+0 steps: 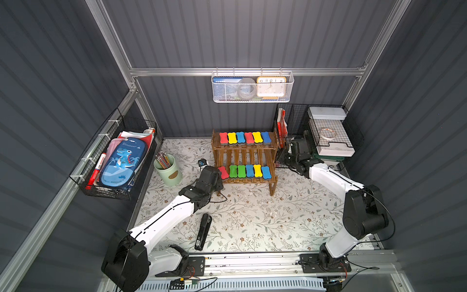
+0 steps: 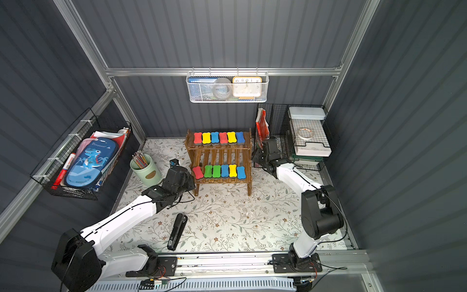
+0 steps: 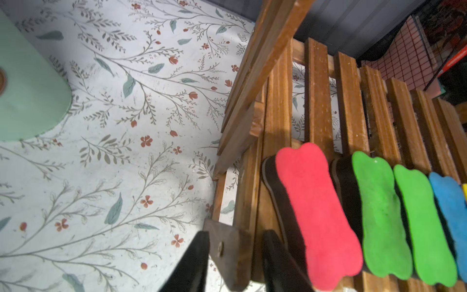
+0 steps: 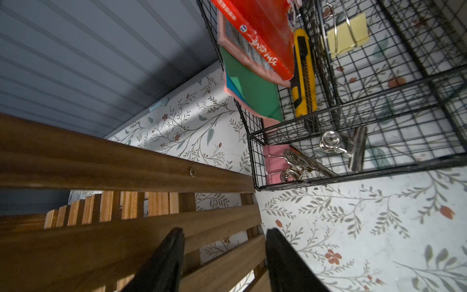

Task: Remove the whiteboard erasers from the shelf
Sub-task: Adjust the shelf at the center of the board.

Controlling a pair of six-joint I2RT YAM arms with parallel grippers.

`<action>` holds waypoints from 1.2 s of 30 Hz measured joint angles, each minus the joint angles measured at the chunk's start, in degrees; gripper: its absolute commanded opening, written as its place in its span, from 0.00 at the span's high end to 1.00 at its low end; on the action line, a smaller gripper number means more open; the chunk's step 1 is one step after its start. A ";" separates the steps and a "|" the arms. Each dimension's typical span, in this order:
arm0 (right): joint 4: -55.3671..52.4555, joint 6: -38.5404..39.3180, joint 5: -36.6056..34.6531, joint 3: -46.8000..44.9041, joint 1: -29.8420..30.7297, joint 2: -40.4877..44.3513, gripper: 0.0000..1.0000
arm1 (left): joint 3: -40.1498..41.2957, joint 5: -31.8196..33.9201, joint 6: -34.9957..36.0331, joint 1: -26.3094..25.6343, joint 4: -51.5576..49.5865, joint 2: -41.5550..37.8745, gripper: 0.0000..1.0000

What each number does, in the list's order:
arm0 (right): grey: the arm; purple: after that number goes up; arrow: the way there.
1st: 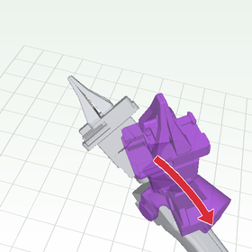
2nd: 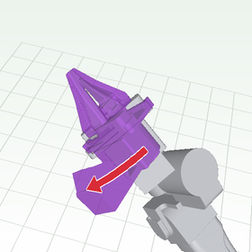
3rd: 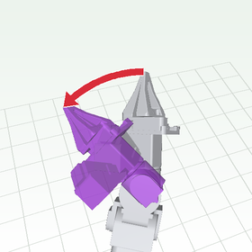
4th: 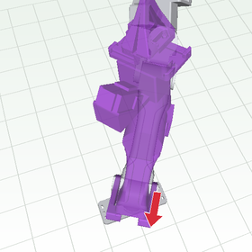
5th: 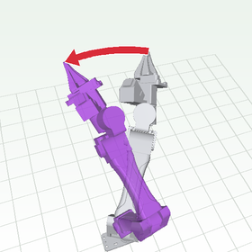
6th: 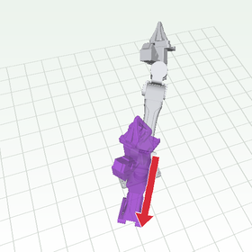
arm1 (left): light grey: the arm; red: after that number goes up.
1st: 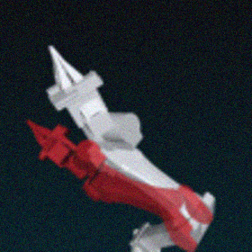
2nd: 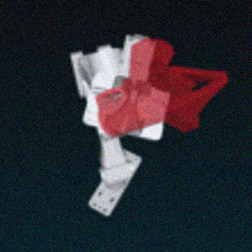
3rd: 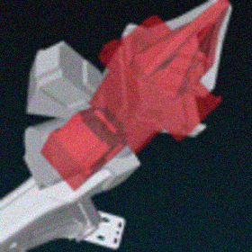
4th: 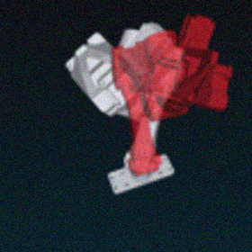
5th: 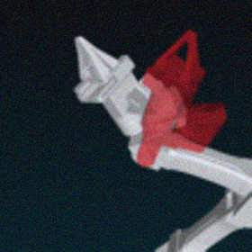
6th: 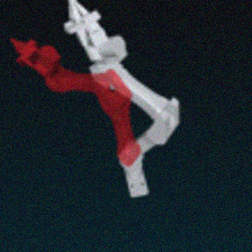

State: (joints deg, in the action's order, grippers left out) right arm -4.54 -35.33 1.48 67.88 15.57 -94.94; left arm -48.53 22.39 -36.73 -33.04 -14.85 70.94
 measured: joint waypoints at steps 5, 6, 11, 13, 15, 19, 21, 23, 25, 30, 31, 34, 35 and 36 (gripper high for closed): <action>-0.83 -1.09 -1.27 0.00 -0.31 1.64 0.30 | -1.25 0.48 -0.35 0.00 -0.92 0.02 0.41; -1.42 -1.38 -1.81 0.00 -0.44 2.32 0.26 | -1.51 0.72 -0.42 0.00 -1.11 0.00 0.37; -4.24 -3.30 -5.40 0.02 -1.88 6.78 0.22 | -2.99 2.08 -0.79 0.00 -2.29 -0.31 0.18; -5.90 -3.80 -7.21 0.09 -2.64 9.27 0.23 | -3.78 2.49 -0.81 0.00 -3.02 -0.87 0.15; -7.85 -3.50 -8.57 0.59 -3.19 11.56 0.25 | -4.55 2.82 -0.63 0.00 -3.69 -1.81 0.10; -11.91 -0.70 -8.52 4.55 -3.23 15.54 0.37 | -6.82 2.97 0.02 -0.04 -5.09 -4.87 0.01; -14.08 1.53 -7.21 8.52 -2.64 16.35 0.40 | -8.28 2.86 0.22 -0.04 -5.73 -6.16 0.01; -16.50 4.02 -6.23 13.35 -1.11 16.35 0.41 | -9.90 2.38 0.98 -0.04 -6.01 -6.97 0.01; -20.11 7.10 -5.88 19.85 2.16 15.08 0.42 | -11.96 1.60 2.25 -0.04 -6.62 -6.99 0.01; -28.17 14.01 -4.66 37.13 9.20 6.29 0.49 | -14.47 0.50 5.46 -0.04 -7.32 -5.92 0.01; -30.51 15.23 -4.50 41.22 9.66 3.43 0.51 | -14.47 0.07 5.92 -0.04 -7.48 -5.77 0.01; -37.24 18.27 -4.52 52.06 9.86 -5.40 0.52 | -14.47 -0.90 6.84 -0.04 -7.67 -5.46 0.01; -38.82 18.93 -4.63 54.42 9.88 -7.76 0.52 | -14.47 -1.25 7.04 -0.04 -7.69 -5.44 0.01; -40.59 19.69 -4.87 56.39 9.90 -9.94 0.51 | -14.47 -1.49 7.23 -0.04 -7.69 -5.42 0.01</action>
State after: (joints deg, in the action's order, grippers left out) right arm -45.12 -15.64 -3.40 124.27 25.47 -104.88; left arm -63.00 20.91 -29.50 -33.08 -22.55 65.52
